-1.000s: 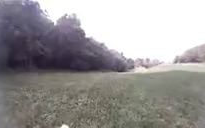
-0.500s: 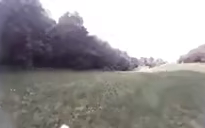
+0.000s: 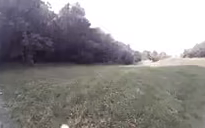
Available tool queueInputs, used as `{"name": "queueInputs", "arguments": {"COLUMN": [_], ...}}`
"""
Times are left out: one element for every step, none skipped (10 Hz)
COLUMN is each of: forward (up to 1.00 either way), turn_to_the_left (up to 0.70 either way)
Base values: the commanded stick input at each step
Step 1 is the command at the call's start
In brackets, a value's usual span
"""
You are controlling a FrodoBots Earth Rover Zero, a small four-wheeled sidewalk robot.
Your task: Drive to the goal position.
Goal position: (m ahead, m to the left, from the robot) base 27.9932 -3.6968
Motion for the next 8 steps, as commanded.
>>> {"name": "queueInputs", "arguments": {"forward": [0.85, 0.85, 0.85, 0.85, 0.85, 0.85, 0.85, 0.85], "turn_to_the_left": [0.00, 0.00, 0.00, -0.08, -0.29, -0.34, -0.34, -0.34]}}
